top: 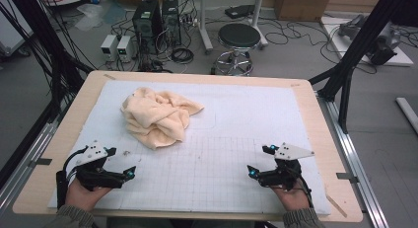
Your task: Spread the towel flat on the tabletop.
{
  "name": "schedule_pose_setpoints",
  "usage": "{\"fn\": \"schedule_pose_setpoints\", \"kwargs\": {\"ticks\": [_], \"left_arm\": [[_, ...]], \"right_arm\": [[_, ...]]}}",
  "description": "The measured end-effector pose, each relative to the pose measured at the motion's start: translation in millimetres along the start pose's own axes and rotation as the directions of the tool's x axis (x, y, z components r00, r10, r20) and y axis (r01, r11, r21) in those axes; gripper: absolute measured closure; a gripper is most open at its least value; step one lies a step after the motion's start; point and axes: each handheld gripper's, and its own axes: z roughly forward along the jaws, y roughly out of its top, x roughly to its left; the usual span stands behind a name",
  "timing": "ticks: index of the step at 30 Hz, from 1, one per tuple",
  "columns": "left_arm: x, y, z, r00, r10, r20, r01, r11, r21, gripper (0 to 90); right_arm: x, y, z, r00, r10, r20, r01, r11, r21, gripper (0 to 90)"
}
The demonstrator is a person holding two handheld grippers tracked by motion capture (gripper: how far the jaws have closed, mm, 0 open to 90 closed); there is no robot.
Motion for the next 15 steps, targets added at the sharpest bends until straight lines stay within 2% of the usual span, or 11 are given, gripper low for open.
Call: {"fn": "schedule_pose_setpoints", "kwargs": {"ticks": [8,15], "left_arm": [[0.9,-0.8,-2.1,1.0,-0.005,0.003,0.005,1.0,-0.002,2.4],[0.5,-2.3,-6.6,1.0,-0.007,0.004,0.007,0.9999,-0.009,2.4]], "right_arm": [[1.2,-0.2,-1.4,0.9999,0.013,-0.002,-0.013,1.0,0.0,10.6],[2.6,1.6,1.3,0.9999,-0.001,-0.016,0.001,1.0,0.005,10.6]]}}
